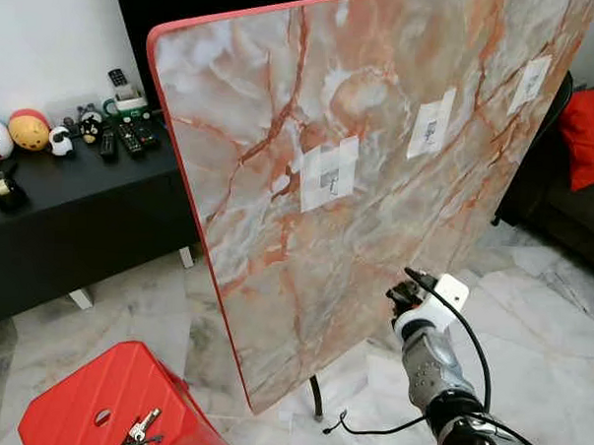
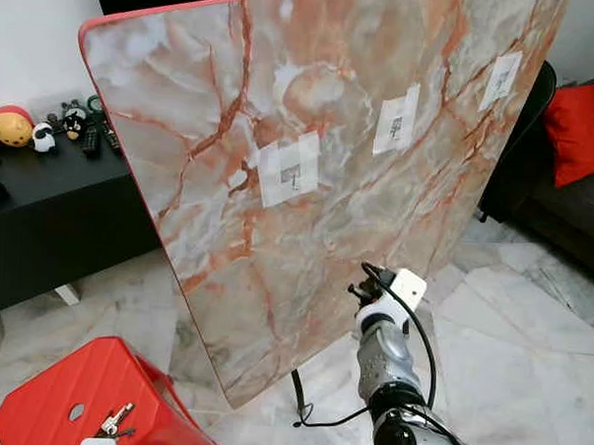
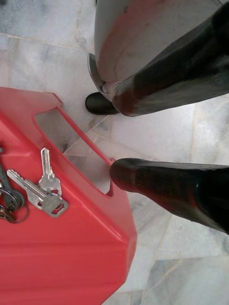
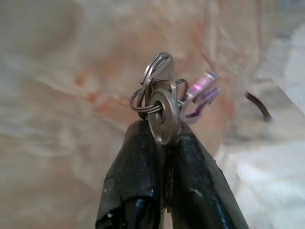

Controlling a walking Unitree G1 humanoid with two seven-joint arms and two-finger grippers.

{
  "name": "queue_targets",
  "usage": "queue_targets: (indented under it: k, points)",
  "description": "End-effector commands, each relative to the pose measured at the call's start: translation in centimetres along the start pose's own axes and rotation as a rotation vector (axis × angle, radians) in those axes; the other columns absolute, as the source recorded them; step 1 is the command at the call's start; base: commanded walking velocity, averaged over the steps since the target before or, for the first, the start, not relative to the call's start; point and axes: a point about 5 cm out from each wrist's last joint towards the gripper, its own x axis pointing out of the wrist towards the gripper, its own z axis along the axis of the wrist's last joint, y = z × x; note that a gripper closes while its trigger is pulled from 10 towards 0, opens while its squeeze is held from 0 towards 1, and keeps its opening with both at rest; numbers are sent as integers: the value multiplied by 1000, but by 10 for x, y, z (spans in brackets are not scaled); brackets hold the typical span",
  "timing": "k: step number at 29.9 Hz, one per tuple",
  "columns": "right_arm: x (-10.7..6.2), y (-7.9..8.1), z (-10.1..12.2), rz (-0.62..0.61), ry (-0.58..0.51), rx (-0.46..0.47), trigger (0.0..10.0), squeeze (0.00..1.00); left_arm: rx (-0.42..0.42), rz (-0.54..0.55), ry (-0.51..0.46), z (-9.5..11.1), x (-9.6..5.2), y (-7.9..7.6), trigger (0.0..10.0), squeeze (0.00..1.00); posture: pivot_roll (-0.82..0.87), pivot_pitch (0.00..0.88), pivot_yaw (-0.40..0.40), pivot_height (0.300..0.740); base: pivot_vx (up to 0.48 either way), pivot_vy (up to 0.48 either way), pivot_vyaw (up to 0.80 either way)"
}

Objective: Hang keys on a hook

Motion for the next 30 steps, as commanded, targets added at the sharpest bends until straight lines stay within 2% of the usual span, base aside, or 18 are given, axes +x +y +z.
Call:
queue_targets:
  k: [1,9,12,16,24,27,30]
  points:
    - [5,18,19,72,-76,-47,10000,0,26,1,22,-4,-1,1,10000,0,53,0,-16,740,0,0,0]
    - [3,45,35,191,-176,-106,10000,0,19,1,19,-5,-1,1,10000,0,54,0,-23,740,0,0,0]
    - [1,50,35,221,-189,-136,10000,0,18,2,21,-6,-1,2,10000,0,53,0,-24,740,0,0,0]
    - [-7,53,35,253,-222,-208,10000,0,17,0,25,-8,-2,1,10000,0,51,0,-26,740,0,0,0]
    - [-19,51,42,264,-266,-261,10000,0,18,-2,33,-10,-2,0,10000,0,47,0,-26,740,0,0,0]
    - [-24,57,47,294,-299,-319,10000,0,20,-1,35,-10,-2,0,10000,0,51,0,-25,740,0,0,0]
    - [-26,62,53,302,-325,-340,10000,0,21,0,35,-10,-2,1,10000,0,50,0,-25,740,0,0,0]
